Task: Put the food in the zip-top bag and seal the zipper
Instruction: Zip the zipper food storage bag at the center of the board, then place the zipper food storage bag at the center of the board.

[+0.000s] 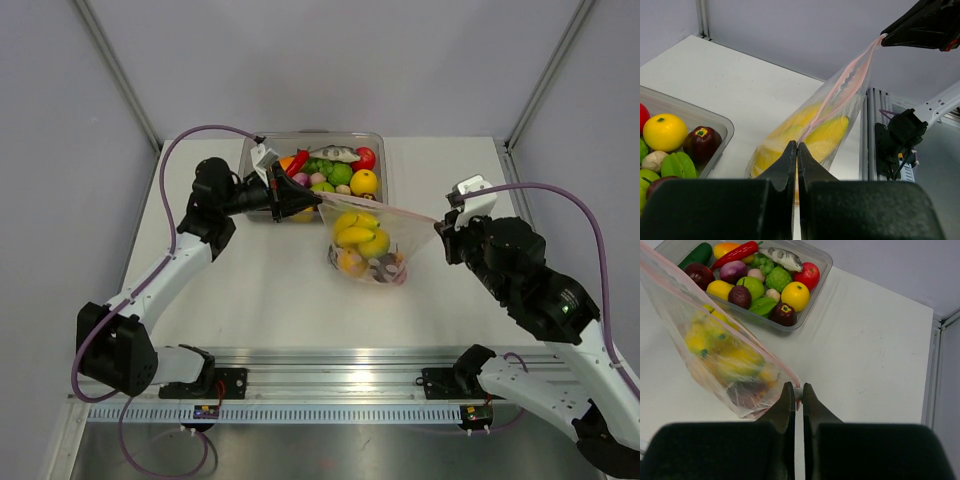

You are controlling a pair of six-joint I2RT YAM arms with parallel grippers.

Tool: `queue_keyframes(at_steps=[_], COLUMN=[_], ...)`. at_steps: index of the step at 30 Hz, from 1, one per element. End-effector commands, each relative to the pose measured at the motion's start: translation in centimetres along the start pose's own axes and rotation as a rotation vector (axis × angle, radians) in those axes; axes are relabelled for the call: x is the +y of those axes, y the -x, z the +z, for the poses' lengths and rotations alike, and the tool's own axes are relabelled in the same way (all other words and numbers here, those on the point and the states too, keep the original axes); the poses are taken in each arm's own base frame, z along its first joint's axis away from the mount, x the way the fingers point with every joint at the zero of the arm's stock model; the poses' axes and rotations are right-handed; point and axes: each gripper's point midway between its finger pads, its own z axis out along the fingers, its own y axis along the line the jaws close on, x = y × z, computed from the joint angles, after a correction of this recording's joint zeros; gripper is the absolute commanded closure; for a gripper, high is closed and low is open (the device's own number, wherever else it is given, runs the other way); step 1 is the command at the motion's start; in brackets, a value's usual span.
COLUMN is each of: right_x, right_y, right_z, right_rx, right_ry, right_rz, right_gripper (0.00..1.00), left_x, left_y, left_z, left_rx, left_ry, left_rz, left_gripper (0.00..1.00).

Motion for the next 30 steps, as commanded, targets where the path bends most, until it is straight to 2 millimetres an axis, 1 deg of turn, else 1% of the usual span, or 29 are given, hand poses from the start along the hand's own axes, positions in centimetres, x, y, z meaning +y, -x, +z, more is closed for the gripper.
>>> queue_keyframes(at_steps=[1,3,4,5,7,8,9,10,11,12,13,14,15,16,17,19,20,21,22,23,25,26,27,28,29,30], right_x=[-1.1,-1.5,-2.3,-2.6,-3.7,-3.9,-4.3,-5.1,-5.5,-6.0,-6.7,-7.4,-7.9,-8.5,-9.5,-10.5,-11.2,-11.6,-11.9,-12.0,-11.4,-10.9,-9.8,-7.7,-6.2,-3.6], right_y=[0.3,0.2,0.0,0.0,-0.2,-0.2,-0.2,0.1,0.3,0.4,0.6,1.1,1.2,1.5,1.9,2.4,3.0,3.1,3.2,3.3,2.3,1.3,0.1,-0.7,-2.2,-2.9], right_z=[-0.2,0.3,0.3,0.7,1.0,1.4,1.5,1.7,2.0,2.1,2.3,2.1,2.2,2.1,1.8,1.3,0.6,0.1,-0.4,-1.0,-1.3,-1.5,-1.4,-0.9,-0.7,-0.3], right_rx=[-0.011,0.006,0.021,0.035,0.054,0.065,0.069,0.065,0.067,0.069,0.074,0.066,0.069,0.067,0.064,0.064,0.051,0.056,0.058,0.05,0.076,0.087,0.109,0.109,0.125,0.127], right_ry=[-0.059,-0.087,-0.141,-0.169,-0.234,-0.249,-0.263,-0.289,-0.302,-0.316,-0.336,-0.359,-0.377,-0.395,-0.426,-0.456,-0.481,-0.494,-0.508,-0.508,-0.474,-0.447,-0.401,-0.289,-0.22,-0.093], right_rz=[0.013,0.006,0.002,-0.007,-0.035,-0.047,-0.055,-0.054,-0.055,-0.054,-0.054,-0.049,-0.058,-0.059,-0.054,-0.07,-0.065,-0.076,-0.079,-0.081,-0.073,-0.06,-0.012,0.024,0.055,0.133], right_gripper=[1.0,1.0,1.0,1.0,1.0,1.0,1.0,0.99,1.0,0.99,1.0,1.0,0.99,1.0,1.0,1.0,1.0,1.0,1.0,1.0,0.99,0.99,0.98,0.93,0.86,0.65], left_x=[0.5,0.4,0.5,0.4,0.6,1.1,1.0,1.5,1.4,2.3,2.3,2.3,3.0,2.7,2.7,3.3,3.3,3.5,4.1,4.1,4.7,4.8,5.0,5.0,5.6,5.6], left_y=[2.4,2.6,2.8,2.9,3.0,1.8,3.0,3.0,3.2,3.6,4.2,4.5,4.6,6.2,6.7,8.0,8.5,8.8,8.7,9.5,9.2,9.0,8.5,8.0,6.8,6.3], left_z=[-0.1,0.4,0.8,1.9,3.1,4.4,5.1,5.8,6.6,7.7,8.2,8.7,9.5,9.9,10.4,11.4,11.6,11.9,12.2,12.3,12.7,12.7,12.8,12.8,12.8,12.7], left_rx=[-0.07,-0.072,-0.073,-0.066,-0.053,-0.024,-0.037,-0.037,-0.039,-0.05,-0.061,-0.071,-0.087,-0.117,-0.134,-0.153,-0.159,-0.163,-0.163,-0.175,-0.172,-0.168,-0.159,-0.147,-0.142,-0.143], left_ry=[0.027,0.027,0.028,0.012,0.012,-0.001,-0.01,-0.005,-0.017,-0.023,-0.035,-0.046,-0.054,-0.069,-0.082,-0.094,-0.1,-0.103,-0.094,-0.096,-0.088,-0.096,-0.101,-0.109,-0.111,-0.113], left_rz=[0.067,0.067,0.072,0.067,0.044,0.011,0.026,0.012,0.004,0.0,-0.029,-0.039,-0.039,-0.043,-0.034,-0.037,-0.035,-0.032,-0.036,-0.02,-0.033,-0.039,-0.053,-0.093,-0.116,-0.164], left_gripper=[1.0,1.0,1.0,1.0,1.0,1.0,1.0,1.0,1.0,1.0,1.0,1.0,1.0,1.0,1.0,1.0,1.0,1.0,1.0,1.0,1.0,1.0,0.93,0.79,0.55,0.48])
